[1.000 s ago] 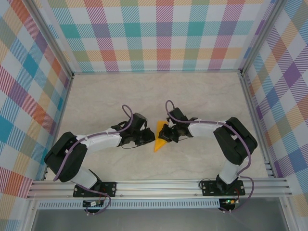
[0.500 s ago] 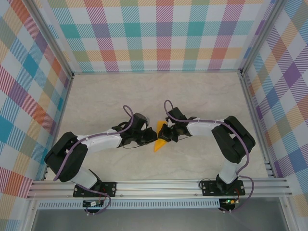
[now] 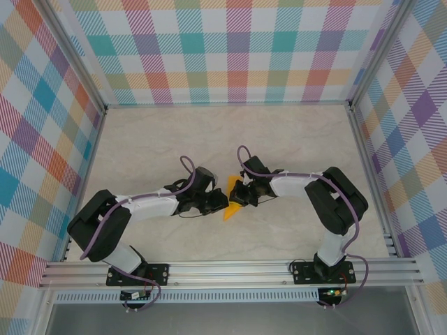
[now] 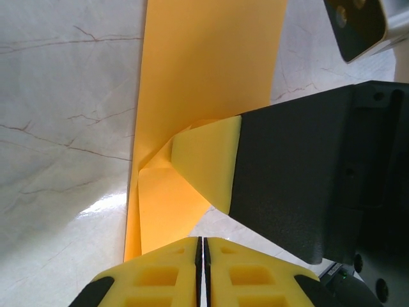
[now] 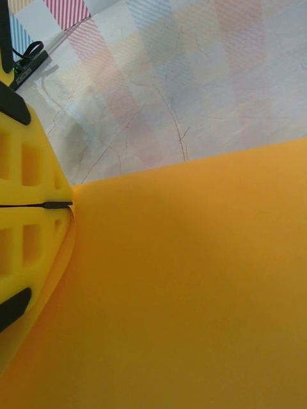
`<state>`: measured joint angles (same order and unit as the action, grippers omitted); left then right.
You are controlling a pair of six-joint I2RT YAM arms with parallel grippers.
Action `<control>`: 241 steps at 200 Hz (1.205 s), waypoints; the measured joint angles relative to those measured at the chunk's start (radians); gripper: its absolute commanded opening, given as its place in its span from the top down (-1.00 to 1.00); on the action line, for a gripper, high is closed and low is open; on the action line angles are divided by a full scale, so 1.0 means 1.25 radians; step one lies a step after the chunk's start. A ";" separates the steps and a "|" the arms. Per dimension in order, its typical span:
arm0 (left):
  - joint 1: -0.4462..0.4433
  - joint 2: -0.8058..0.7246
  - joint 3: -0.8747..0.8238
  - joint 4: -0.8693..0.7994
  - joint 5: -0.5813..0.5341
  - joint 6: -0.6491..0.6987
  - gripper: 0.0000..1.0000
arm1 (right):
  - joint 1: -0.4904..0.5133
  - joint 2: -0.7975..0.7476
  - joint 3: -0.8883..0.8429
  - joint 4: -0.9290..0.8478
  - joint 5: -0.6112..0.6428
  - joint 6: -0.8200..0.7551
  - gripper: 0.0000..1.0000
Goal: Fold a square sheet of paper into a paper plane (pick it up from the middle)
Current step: Third fold the triangle at the center of the table.
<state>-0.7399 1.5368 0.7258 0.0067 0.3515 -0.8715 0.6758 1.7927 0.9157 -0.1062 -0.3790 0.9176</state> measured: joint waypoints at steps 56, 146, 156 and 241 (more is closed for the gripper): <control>-0.010 0.011 0.000 -0.001 0.000 0.000 0.77 | 0.000 0.014 0.013 0.000 0.000 -0.010 0.88; -0.019 0.045 0.001 0.000 0.016 0.000 0.77 | 0.000 0.014 0.014 -0.022 0.000 -0.015 0.88; -0.021 0.050 0.001 0.000 0.020 0.000 0.77 | 0.000 0.014 0.014 -0.025 0.000 -0.015 0.88; -0.026 0.059 0.005 0.000 0.020 0.001 0.78 | 0.000 0.014 0.019 -0.027 0.000 -0.015 0.88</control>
<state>-0.7719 1.6104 0.7319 0.0063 0.3771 -0.8700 0.6762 1.8107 0.9390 -0.1402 -0.3786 0.8993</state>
